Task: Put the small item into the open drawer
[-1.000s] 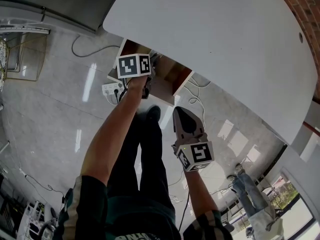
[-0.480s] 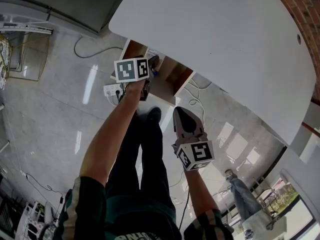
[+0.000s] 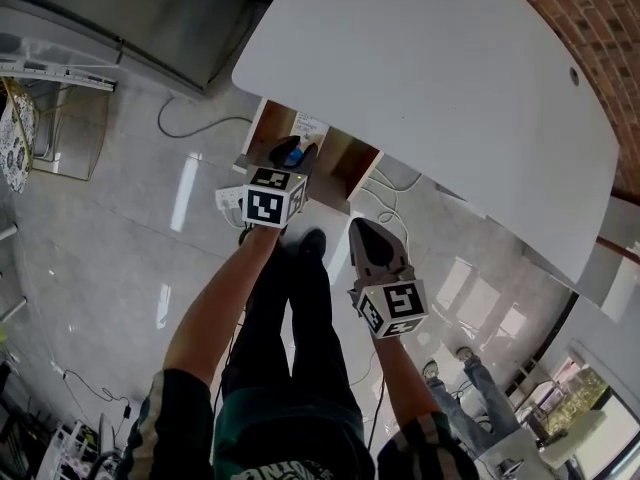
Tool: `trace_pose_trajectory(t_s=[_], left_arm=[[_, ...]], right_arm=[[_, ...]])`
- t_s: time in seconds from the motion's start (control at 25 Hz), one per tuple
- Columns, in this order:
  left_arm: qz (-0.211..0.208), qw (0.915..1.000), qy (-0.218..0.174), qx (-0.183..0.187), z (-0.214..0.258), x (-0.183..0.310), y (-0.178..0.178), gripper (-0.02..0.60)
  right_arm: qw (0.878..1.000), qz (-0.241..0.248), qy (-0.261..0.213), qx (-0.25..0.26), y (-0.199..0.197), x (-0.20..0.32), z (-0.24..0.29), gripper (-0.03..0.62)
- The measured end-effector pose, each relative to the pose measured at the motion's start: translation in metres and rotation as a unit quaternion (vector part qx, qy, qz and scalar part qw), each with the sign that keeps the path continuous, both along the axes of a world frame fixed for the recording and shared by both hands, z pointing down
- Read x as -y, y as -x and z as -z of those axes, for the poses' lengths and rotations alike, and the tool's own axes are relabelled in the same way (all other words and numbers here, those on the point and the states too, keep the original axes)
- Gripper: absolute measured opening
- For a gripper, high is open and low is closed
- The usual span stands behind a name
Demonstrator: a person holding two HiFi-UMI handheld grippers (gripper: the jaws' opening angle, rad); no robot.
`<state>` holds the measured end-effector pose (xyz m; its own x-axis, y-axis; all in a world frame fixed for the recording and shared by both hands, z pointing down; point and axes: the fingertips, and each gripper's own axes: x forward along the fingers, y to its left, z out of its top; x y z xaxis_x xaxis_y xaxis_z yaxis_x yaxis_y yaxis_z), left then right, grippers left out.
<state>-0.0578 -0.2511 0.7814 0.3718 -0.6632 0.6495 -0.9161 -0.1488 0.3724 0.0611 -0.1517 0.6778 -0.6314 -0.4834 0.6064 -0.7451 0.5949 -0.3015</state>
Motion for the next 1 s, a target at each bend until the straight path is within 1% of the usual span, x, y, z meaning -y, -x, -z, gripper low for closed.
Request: trace_pose_trajectory(t_s=[0.2, 0.24, 0.36, 0.56, 0.64, 0.72, 0.88, 1.0], left_arm=[[-0.027, 0.998, 0.001, 0.057, 0.023, -0.023, 0.005, 0.031], [-0.033, 0.9976, -0.001, 0.06, 0.029, -0.027, 0.005, 0.025], [-0.049, 0.9971, -0.009, 0.057, 0.05, -0.038, 0.004, 0.017], [-0.056, 0.9967, -0.005, 0.058, 0.092, -0.056, 0.002, 0.017], [-0.065, 0.9959, -0.007, 0.063, 0.109, -0.063, -0.002, 0.017], [-0.079, 0.9942, -0.016, 0.071, 0.128, -0.066, -0.005, 0.017], [-0.102, 0.9905, -0.037, 0.084, 0.168, -0.069, -0.011, 0.017], [-0.108, 0.9882, -0.06, 0.09, 0.194, -0.07, -0.013, 0.017]], right_arm=[[1.0, -0.006, -0.001, -0.002, -0.007, -0.005, 0.017, 0.025], [1.0, -0.007, -0.002, -0.003, -0.009, -0.006, 0.021, 0.025], [1.0, -0.002, -0.013, -0.008, -0.011, -0.002, 0.035, 0.026], [0.999, -0.016, -0.032, -0.004, -0.021, 0.011, 0.073, 0.025], [0.999, -0.013, -0.038, -0.007, -0.023, 0.012, 0.086, 0.025], [0.999, -0.011, -0.045, -0.01, -0.024, 0.016, 0.099, 0.025], [0.998, -0.018, -0.056, 0.002, -0.019, 0.022, 0.125, 0.025], [0.998, -0.006, -0.064, 0.013, -0.008, 0.017, 0.141, 0.026]])
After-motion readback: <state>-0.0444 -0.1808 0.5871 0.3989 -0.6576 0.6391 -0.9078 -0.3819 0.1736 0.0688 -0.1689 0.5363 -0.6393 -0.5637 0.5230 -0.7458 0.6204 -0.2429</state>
